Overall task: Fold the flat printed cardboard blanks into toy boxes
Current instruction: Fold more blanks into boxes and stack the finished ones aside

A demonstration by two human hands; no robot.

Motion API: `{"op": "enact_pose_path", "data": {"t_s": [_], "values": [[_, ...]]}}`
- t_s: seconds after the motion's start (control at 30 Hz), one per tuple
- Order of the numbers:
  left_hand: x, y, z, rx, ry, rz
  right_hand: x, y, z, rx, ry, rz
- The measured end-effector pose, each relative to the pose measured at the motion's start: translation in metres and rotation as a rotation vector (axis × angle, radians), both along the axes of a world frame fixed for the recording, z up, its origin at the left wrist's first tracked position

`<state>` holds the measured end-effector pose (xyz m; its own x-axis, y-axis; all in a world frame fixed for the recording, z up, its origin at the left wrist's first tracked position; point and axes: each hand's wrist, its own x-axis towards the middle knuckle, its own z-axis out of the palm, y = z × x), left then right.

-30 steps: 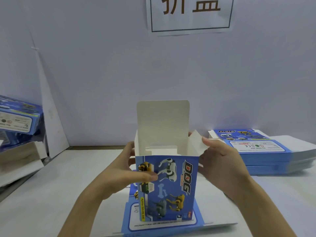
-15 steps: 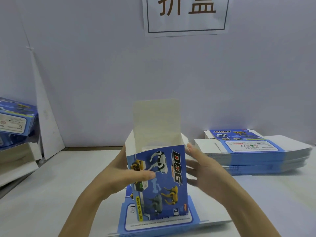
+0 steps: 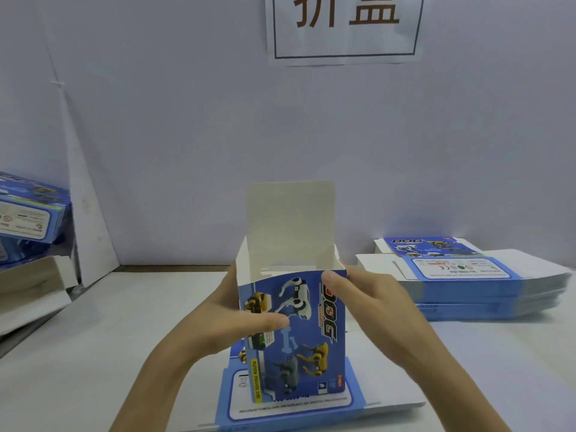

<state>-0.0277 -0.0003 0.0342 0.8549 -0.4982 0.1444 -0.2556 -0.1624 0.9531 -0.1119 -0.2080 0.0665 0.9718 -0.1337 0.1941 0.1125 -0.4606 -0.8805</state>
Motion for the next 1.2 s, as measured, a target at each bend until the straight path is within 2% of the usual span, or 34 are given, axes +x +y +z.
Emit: {"op": "enact_pose_path", "data": {"t_s": [0.13, 0.27, 0.37, 0.43, 0.53, 0.63, 0.8, 0.9, 1.1, 1.2], "values": [[-0.004, -0.001, 0.002, -0.005, -0.02, 0.017, -0.002, -0.007, 0.002, -0.067, -0.005, -0.047], [-0.01, -0.001, 0.004, 0.001, -0.062, 0.026, 0.0, -0.012, 0.008, 0.22, -0.011, -0.156], [-0.013, -0.003, 0.009, -0.012, -0.027, -0.002, 0.005, -0.011, 0.004, 0.212, -0.025, -0.144], [-0.016, -0.006, 0.013, -0.162, 0.077, -0.019, 0.007, -0.008, 0.0, 0.192, -0.044, -0.119], [-0.019, -0.008, 0.021, -0.364, 0.205, 0.074, 0.005, -0.003, 0.0, 0.078, -0.076, -0.067], [-0.018, -0.011, 0.023, -0.384, 0.249, 0.129, 0.003, -0.001, 0.003, -0.004, -0.114, -0.056], [-0.01, 0.002, 0.021, -0.474, 0.308, 0.087, 0.007, -0.008, -0.001, 0.054, -0.112, -0.057], [0.001, 0.015, 0.01, -0.552, 0.408, 0.027, 0.009, -0.012, -0.003, 0.097, -0.088, -0.043], [0.006, 0.015, -0.011, -0.278, 0.519, -0.097, 0.013, -0.011, -0.01, 0.038, -0.089, -0.012], [0.001, 0.013, -0.004, -0.126, 0.449, -0.072, 0.016, -0.013, -0.011, 0.054, -0.054, -0.012]]}}
